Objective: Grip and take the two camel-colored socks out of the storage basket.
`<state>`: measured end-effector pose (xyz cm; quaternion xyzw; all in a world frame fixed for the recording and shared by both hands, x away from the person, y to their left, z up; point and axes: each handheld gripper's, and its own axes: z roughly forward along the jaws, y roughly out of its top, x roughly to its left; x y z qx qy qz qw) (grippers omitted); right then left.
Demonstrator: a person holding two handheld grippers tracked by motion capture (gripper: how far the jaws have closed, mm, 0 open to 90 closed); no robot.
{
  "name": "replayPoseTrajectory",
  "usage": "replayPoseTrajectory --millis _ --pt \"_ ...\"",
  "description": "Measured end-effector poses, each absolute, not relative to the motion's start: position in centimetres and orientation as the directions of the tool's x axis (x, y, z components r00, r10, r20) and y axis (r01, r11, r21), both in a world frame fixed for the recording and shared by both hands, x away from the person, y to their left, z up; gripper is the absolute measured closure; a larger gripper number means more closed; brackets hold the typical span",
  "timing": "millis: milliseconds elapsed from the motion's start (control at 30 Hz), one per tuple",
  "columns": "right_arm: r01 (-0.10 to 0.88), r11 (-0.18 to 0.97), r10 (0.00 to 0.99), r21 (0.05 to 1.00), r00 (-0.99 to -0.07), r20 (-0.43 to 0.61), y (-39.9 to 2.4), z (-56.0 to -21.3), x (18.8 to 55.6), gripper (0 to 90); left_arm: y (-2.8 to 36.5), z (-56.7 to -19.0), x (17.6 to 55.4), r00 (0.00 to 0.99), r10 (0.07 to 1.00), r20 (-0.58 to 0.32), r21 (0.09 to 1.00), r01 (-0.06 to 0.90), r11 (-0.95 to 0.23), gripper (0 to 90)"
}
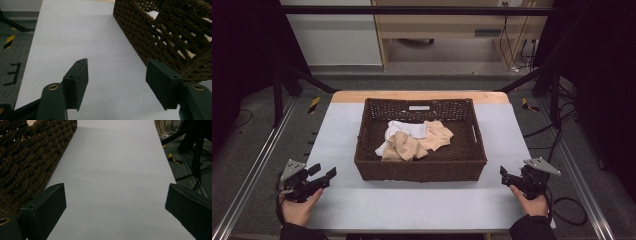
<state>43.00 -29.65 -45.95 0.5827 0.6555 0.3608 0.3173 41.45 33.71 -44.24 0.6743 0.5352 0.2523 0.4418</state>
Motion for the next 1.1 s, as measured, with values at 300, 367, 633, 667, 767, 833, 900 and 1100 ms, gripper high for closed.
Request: replayPoseTrajectory --millis 300,367,633,667,767,833,900,1100 --pt "0.522 0.071 0.993 0.850 -0.121 -0.009 -29.5 -45.8 42.9 3.7 33.4 -42.9 41.0 0.314 0.939 -0.141 0.888 0.460 -0.020 43.9" --pt "0.522 0.074 0.992 0.850 -0.122 -0.012 -29.6 -45.8 42.9 3.9 33.5 -42.4 40.8 0.303 0.943 -0.139 0.895 0.446 -0.011 44.3" --pt "0.516 0.069 0.993 0.854 -0.120 -0.008 -29.7 -45.7 42.8 3.7 33.7 -41.4 40.8 0.304 0.942 -0.142 0.903 0.430 -0.002 44.9" --pt "0.510 0.065 0.993 0.858 -0.119 -0.005 -29.7 -45.6 42.8 3.5 33.7 -41.1 40.9 0.305 0.941 -0.144 0.906 0.423 0.002 44.9" --pt "0.509 0.066 0.993 0.858 -0.122 -0.004 -29.7 -45.6 42.8 3.6 33.7 -40.6 41.0 0.307 0.940 -0.148 0.910 0.414 0.008 44.9" --pt "0.508 0.068 0.992 0.859 -0.124 -0.005 -29.7 -45.6 42.7 3.6 33.4 -40.0 41.0 0.317 0.935 -0.156 0.915 0.402 0.016 44.8" --pt "0.503 0.062 0.992 0.862 -0.125 0.001 -29.6 -45.5 42.7 3.5 33.2 -39.6 41.0 0.324 0.934 -0.154 0.918 0.397 0.014 44.7" --pt "0.497 0.062 0.992 0.866 -0.127 0.001 -29.6 -45.4 42.5 3.5 32.4 -38.3 41.4 0.343 0.929 -0.140 0.927 0.375 0.001 44.9"
